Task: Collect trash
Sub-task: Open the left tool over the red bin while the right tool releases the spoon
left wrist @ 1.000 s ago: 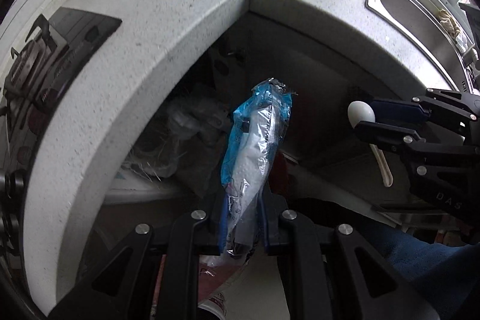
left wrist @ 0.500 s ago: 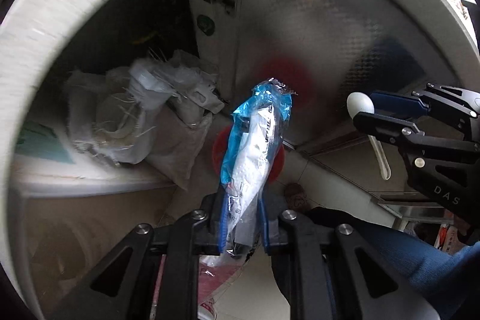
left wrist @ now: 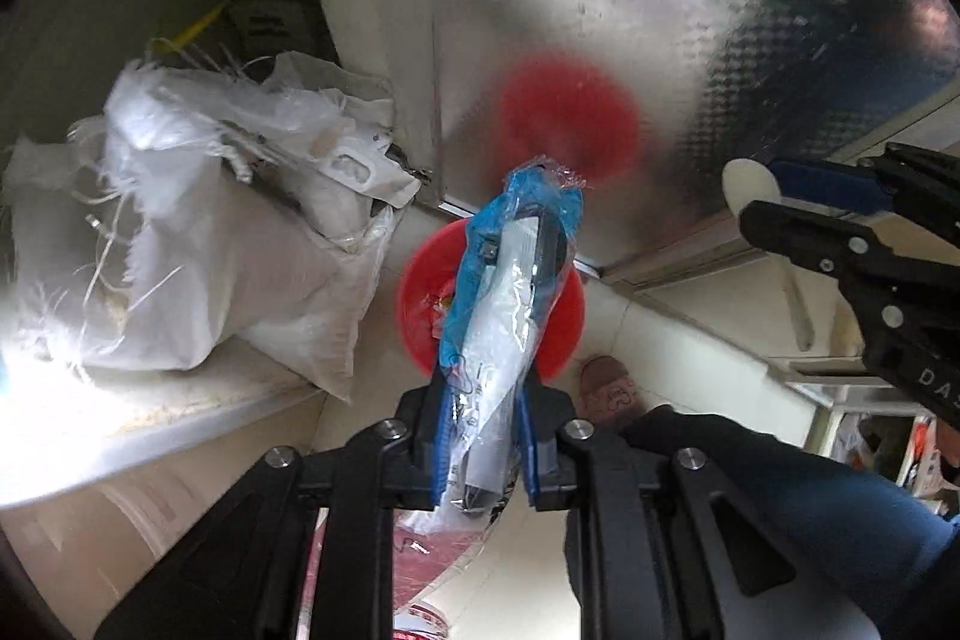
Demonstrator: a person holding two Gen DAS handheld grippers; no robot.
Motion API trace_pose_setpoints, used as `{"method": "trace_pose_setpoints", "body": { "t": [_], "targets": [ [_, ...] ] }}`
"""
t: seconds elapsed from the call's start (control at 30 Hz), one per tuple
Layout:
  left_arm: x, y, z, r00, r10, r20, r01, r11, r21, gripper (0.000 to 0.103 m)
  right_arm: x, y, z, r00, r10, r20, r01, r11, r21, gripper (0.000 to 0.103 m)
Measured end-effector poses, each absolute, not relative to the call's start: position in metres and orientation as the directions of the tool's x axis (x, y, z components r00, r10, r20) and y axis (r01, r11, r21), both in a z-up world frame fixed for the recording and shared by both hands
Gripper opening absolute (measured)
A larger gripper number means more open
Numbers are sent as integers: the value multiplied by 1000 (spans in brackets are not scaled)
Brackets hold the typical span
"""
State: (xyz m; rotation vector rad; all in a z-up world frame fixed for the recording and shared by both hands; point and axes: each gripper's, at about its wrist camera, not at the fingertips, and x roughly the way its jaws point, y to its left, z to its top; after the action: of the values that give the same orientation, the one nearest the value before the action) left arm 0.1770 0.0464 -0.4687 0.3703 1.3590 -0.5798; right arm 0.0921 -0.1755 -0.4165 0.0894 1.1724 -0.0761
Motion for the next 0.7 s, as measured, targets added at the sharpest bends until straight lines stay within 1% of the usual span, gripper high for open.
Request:
{"method": "trace_pose_setpoints", "body": {
  "t": [0.1,0.17,0.2,0.27,0.3,0.33,0.4,0.57,0.7],
  "targets": [
    [178,39,-474,103,-196,-975,596,797,-98,21,91,-183,-426,383,-15,-924,125,992,35,27],
    [179,37,-477,101,-202,-974,605,789,-101,32,89,-187,-428,385,-20,-923,132,991,33,27],
    [180,35,-480,104,-200,-974,610,786,-97,41,89,-190,-429,384,-20,-923,139,990,36,27],
    [179,31,-479,121,-189,-975,612,787,-77,43,89,-194,-431,380,-21,-925,150,988,39,27],
    [179,31,-479,117,-190,-975,609,789,-81,45,89,-195,-431,378,-18,-926,153,987,43,27],
    [179,30,-478,111,-193,-975,606,791,-87,55,87,-197,-429,377,-17,-926,155,987,45,27],
    [178,30,-474,112,-185,-976,597,798,-83,65,84,-198,-425,378,-16,-926,153,987,46,27],
    [174,36,-460,116,-180,-977,571,817,-82,66,88,-191,-416,378,-3,-926,134,990,52,27],
    [172,52,-447,136,-172,-976,529,845,-75,75,92,-181,-405,381,23,-924,87,994,60,27]
  ]
}}
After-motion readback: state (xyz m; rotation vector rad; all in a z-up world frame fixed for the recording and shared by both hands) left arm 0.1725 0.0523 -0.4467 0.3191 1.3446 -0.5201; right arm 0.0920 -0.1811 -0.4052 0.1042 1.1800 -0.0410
